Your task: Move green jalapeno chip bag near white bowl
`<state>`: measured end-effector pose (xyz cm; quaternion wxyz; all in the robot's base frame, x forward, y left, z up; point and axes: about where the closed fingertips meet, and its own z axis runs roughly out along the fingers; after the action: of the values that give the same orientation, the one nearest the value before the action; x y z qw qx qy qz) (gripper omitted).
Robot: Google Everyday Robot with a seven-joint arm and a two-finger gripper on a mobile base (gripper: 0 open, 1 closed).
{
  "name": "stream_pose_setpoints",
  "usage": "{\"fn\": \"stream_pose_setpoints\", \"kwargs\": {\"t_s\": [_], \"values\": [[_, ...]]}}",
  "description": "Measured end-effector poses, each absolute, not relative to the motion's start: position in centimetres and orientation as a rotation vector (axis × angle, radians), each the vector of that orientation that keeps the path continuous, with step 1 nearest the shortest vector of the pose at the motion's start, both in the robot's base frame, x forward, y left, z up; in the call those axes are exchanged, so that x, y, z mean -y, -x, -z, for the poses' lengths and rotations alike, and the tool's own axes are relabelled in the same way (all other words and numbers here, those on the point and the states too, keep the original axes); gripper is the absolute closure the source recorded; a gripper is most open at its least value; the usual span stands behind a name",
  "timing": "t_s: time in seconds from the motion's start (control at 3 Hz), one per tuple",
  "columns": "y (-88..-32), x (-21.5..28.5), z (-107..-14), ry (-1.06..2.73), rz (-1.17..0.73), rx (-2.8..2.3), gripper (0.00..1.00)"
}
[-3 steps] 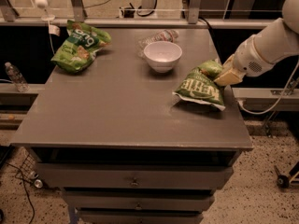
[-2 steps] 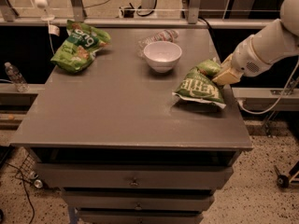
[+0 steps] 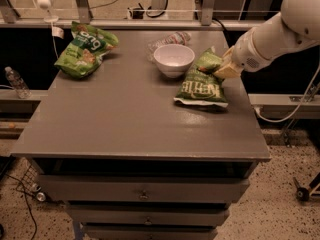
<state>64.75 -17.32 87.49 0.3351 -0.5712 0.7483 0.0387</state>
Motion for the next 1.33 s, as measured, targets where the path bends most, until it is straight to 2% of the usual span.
{"fn": "stream_pose_setpoints", "kwargs": {"t_s": [0.33, 0.67, 1.33], "values": [[-66.49, 16.74, -87.34, 1.477, -0.09, -1.945, 1.0], [-66.61, 16.54, -87.19, 1.479, -0.093, -1.944, 0.85], [-66.65, 16.16, -86.87, 1.486, -0.1, -1.944, 0.38]]}}
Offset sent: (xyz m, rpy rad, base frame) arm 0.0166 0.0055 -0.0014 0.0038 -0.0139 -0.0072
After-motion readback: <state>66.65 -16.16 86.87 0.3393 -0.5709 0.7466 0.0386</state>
